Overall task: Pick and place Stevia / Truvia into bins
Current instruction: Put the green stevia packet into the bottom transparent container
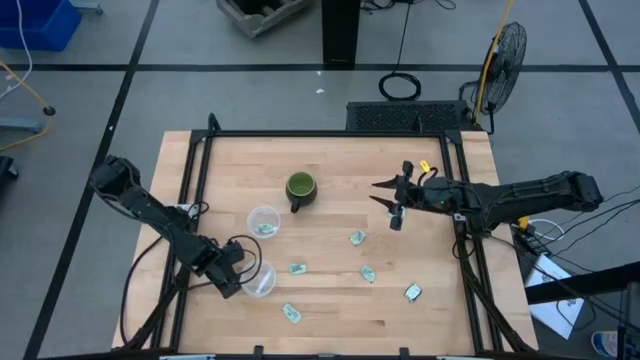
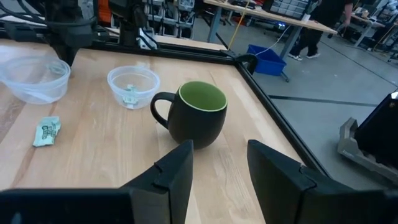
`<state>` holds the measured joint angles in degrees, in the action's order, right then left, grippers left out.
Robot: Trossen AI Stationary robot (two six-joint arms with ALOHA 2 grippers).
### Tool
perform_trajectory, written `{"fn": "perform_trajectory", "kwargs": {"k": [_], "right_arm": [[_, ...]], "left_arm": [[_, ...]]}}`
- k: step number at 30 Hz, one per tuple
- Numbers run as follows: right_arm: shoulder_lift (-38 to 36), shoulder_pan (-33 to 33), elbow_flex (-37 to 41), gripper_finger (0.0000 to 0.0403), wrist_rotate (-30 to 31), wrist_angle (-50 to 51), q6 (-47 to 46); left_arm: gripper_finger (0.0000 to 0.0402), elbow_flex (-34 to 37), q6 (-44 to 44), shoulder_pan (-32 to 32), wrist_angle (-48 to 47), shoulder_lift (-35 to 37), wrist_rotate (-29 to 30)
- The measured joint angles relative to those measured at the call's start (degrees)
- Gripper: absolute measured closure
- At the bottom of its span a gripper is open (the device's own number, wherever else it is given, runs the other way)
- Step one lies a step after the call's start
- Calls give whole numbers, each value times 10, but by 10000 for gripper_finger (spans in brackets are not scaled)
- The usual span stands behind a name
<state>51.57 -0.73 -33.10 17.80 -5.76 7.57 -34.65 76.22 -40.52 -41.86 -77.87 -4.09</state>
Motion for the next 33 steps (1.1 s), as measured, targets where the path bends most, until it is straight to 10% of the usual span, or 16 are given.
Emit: {"fn": "perform_trajectory", "kwargs": {"k": [8, 19, 33], "right_arm": [[0, 0, 0, 257, 0, 4, 0], [0, 0, 0, 257, 0, 4, 0], [0, 0, 0, 257, 0, 4, 0]], "left_arm": [[398, -77, 56, -1, -126, 82, -31], [396, -146, -23, 17, -69, 95, 176], [384, -146, -124, 82, -8, -44, 108]]}}
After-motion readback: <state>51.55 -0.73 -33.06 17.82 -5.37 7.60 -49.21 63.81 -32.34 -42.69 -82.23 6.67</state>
